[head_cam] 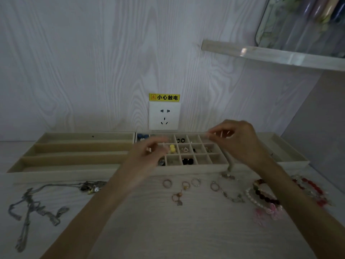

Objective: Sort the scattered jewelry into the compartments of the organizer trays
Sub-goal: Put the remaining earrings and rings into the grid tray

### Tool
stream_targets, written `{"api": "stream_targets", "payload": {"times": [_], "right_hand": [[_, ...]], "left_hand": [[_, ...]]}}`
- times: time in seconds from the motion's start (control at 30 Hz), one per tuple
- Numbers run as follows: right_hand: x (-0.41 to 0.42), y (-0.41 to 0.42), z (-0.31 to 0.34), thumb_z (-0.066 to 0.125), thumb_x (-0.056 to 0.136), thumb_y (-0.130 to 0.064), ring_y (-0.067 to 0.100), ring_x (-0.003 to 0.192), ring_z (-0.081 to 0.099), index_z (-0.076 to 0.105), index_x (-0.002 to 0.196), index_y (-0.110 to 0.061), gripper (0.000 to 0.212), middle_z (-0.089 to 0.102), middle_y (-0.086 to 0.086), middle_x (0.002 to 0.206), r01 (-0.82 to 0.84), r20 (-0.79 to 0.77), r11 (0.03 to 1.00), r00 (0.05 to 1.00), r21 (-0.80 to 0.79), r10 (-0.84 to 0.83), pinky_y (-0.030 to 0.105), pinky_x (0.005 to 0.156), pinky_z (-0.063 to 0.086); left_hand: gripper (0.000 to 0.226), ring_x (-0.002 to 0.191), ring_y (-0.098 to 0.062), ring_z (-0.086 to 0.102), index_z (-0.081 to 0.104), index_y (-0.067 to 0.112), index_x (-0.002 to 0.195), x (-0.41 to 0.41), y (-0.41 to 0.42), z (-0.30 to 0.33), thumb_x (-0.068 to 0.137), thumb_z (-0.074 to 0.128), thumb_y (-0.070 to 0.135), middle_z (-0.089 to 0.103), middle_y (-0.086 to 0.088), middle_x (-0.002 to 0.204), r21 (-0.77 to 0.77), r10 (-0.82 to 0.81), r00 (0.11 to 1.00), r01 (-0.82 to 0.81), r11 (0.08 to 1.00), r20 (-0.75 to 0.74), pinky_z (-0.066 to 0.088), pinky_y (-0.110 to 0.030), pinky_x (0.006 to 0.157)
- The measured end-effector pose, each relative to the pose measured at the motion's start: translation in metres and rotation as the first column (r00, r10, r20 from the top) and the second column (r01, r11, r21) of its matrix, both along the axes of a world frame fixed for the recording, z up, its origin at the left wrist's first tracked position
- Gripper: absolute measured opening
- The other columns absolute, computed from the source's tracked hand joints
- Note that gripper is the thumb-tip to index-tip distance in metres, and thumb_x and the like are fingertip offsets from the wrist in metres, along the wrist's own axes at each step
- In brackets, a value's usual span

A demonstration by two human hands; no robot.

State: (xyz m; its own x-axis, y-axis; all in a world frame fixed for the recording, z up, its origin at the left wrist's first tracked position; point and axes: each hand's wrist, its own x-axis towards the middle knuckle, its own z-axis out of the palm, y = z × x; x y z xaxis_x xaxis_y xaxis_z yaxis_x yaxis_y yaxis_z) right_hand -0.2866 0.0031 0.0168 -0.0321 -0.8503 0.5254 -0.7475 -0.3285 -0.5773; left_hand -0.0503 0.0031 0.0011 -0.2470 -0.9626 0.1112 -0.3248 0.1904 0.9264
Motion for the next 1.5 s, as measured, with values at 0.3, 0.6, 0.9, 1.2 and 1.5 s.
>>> {"api": "stream_targets", "payload": {"times": [0.3, 0.6, 0.9, 1.2, 1.5], "right_hand": [[-0.026, -0.075, 0.003, 0.075, 0.075, -0.025, 0.011, 0.074, 0.06, 0.076, 0.086, -0.015, 0.015, 0.066, -0.004, 0.082, 0.245, -0.428, 0.881, 0.902, 0.404, -0.055, 0.026, 0.066, 0.048], [-0.015, -0.088, -0.005, 0.068, 0.074, -0.018, 0.014, 0.063, 0.058, 0.072, 0.08, -0.001, 0.019, 0.066, 0.005, 0.076, 0.344, -0.494, 0.814, 0.865, 0.468, -0.082, 0.021, 0.051, 0.04], [-0.008, -0.086, -0.004, 0.07, 0.075, -0.025, 0.012, 0.06, 0.051, 0.055, 0.061, -0.013, 0.024, 0.052, -0.004, 0.062, 0.409, -0.545, 0.796, 0.83, 0.447, -0.12, 0.021, 0.048, 0.032], [-0.008, -0.084, -0.002, 0.07, 0.076, -0.023, 0.009, 0.054, 0.047, 0.051, 0.054, -0.014, 0.031, 0.049, -0.003, 0.058, 0.412, -0.55, 0.795, 0.827, 0.445, -0.12, 0.021, 0.048, 0.03], [-0.003, -0.042, 0.035, 0.077, 0.074, -0.037, 0.008, 0.072, 0.059, 0.075, 0.087, -0.017, 0.024, 0.068, -0.007, 0.079, 0.293, -0.444, 0.892, 0.888, 0.344, -0.121, 0.025, 0.064, 0.046]], "left_hand": [[0.028, 0.077, -0.016, 0.05, 0.061, 0.023, 0.116, 0.039, -0.026, -0.02, 0.089, 0.058, 0.027, 0.047, 0.006, 0.092, -0.37, 0.437, 0.811, -0.297, 0.881, 0.389, 0.039, -0.029, 0.065], [0.027, 0.079, -0.017, 0.052, 0.062, 0.028, 0.113, 0.04, -0.03, -0.023, 0.087, 0.06, 0.023, 0.049, 0.007, 0.092, -0.327, 0.412, 0.81, -0.289, 0.9, 0.417, 0.038, -0.029, 0.066], [0.031, 0.093, -0.019, 0.058, 0.06, 0.028, 0.117, 0.04, -0.03, -0.025, 0.086, 0.061, 0.03, 0.059, 0.006, 0.101, -0.288, 0.396, 0.819, -0.295, 0.911, 0.414, 0.048, -0.035, 0.082], [0.031, 0.098, -0.016, 0.06, 0.062, 0.028, 0.116, 0.044, -0.03, -0.023, 0.085, 0.063, 0.034, 0.064, 0.01, 0.108, -0.263, 0.402, 0.77, -0.308, 0.914, 0.495, 0.044, -0.028, 0.08], [0.027, 0.1, -0.019, 0.062, 0.067, 0.031, 0.11, 0.044, -0.025, -0.019, 0.084, 0.064, 0.038, 0.068, 0.008, 0.106, -0.258, 0.39, 0.761, -0.296, 0.92, 0.518, 0.049, -0.033, 0.083]]}}
